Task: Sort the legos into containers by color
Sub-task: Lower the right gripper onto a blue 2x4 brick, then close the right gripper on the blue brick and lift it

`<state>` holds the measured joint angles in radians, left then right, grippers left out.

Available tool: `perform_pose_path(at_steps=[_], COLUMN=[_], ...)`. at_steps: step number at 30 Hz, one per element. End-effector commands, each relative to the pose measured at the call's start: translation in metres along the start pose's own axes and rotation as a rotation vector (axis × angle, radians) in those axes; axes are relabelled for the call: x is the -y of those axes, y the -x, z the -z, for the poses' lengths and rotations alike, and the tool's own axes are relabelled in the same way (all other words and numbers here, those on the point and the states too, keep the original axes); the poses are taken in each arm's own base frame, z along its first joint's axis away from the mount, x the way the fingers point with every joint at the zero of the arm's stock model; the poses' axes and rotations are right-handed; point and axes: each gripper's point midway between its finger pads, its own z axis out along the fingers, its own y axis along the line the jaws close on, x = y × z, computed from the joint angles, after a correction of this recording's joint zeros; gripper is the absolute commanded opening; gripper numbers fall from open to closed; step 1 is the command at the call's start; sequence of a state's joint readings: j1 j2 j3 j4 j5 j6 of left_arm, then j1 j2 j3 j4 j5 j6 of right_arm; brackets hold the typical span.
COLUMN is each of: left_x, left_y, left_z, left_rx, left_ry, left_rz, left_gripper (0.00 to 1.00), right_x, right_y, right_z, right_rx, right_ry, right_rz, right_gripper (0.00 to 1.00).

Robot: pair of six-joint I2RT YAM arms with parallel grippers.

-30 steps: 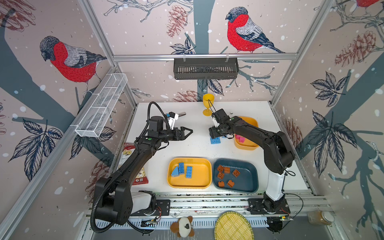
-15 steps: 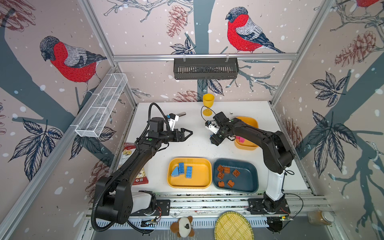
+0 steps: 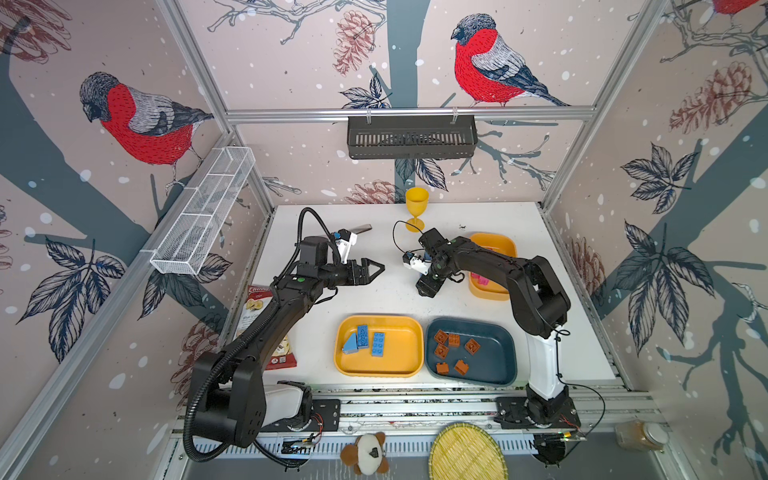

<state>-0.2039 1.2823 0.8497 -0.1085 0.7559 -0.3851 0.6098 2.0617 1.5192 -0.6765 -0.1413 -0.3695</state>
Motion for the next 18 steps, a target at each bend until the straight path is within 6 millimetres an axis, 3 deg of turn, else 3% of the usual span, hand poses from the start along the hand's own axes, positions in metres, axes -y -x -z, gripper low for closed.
perform_pose_path(at_steps=[1, 10, 18], left_x=[-0.002, -0.005, -0.005], left_y=[0.001, -0.002, -0.002], left_z=[0.000, -0.003, -0.003], left_rx=[0.005, -0.005, -0.007], left_ry=[0.001, 0.003, 0.002], left_rz=[-0.022, -0.015, -0.017], left_gripper=[0.97, 0.97, 0.97], right_x=[0.008, 0.005, -0.020], right_y=[-0.001, -0.008, -0.009], right_z=[-0.001, -0.009, -0.003], right_rx=[-0.014, -0.033, -0.034], right_ry=[-0.041, -0.024, 0.031], right_rz=[0.021, 0.026, 0.034], right_gripper=[0.74, 0.73, 0.71])
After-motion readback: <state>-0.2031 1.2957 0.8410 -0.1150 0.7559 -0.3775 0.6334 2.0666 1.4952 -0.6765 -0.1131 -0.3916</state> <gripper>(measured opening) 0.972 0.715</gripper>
